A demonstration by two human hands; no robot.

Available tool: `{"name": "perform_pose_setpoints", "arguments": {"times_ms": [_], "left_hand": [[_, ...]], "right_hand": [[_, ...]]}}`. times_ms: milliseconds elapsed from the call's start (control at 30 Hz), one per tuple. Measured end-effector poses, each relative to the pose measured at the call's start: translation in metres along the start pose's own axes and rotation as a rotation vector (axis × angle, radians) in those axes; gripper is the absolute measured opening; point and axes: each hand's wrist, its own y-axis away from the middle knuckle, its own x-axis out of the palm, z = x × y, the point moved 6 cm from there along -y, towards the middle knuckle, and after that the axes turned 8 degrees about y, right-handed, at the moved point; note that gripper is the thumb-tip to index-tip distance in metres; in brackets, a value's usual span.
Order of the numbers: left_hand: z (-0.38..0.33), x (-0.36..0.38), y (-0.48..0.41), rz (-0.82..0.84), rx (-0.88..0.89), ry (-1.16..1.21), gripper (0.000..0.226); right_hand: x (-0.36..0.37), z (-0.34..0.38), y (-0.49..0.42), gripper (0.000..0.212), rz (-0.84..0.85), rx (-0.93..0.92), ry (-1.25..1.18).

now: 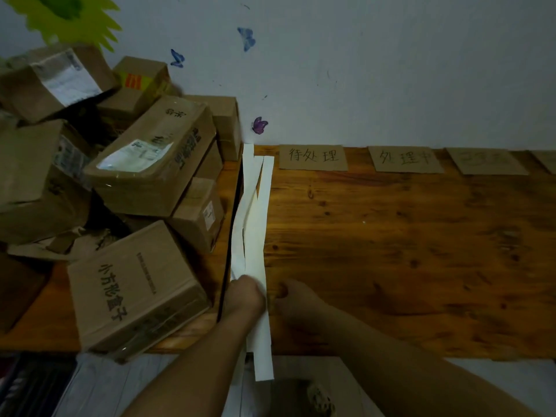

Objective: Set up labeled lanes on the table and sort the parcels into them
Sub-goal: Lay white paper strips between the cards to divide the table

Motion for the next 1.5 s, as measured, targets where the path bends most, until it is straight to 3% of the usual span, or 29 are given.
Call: {"name": "perform_pose_setpoints", "arguments": {"times_ms": [67,167,367,533,667,800,1067,1367,1433,1500], "left_hand": [[0.003,-0.007,0.005,-0.085,-0.047,-0.007,0.040],[0.009,-0.007,0.006,-0.077,-0.055,0.005,0.058],[0.006,-0.009,0.012,-0.168,0.030,-0.129,0.049],[0.010,-0.004,0.003,-0.109,-0.004,-0.227,0.044],[0.012,-0.006,0.000,-0.112,-0.082,-0.114,0.042],[0.013,-0.009,-0.001,-0.151,-0.148,0.018,0.039],[0.016,-0.018,-0.003,-0.085,-0.201,0.217,0.030],[0.016,-0.034,0.013,-0.193,-0.189,0.523,0.055],[0.013,-0.038,0.017,-0.179,-0.180,0.604,0.048],[0.005,-0.040,0.021,-0.139,-0.170,0.745,0.037]], "right_hand": [[0.000,-0.001,0.000,0.047,0.020,-0.007,-0.014],[0.001,-0.005,0.002,0.059,0.040,0.006,-0.030],[-0.007,0.000,0.000,0.046,0.104,-0.018,-0.057],[-0.008,-0.001,-0.005,0.050,0.161,-0.027,-0.062],[-0.011,-0.003,-0.008,0.042,0.148,-0.044,-0.080],[-0.009,-0.002,-0.011,0.047,0.145,-0.058,-0.098],[-0.012,0.002,-0.013,0.036,0.140,-0.044,-0.081],[-0.008,0.020,-0.004,0.045,0.140,-0.148,-0.076],[-0.005,0.027,-0.002,0.054,0.157,-0.144,-0.047],[-0.004,0.031,-0.002,0.047,0.163,-0.124,-0.049]]}}
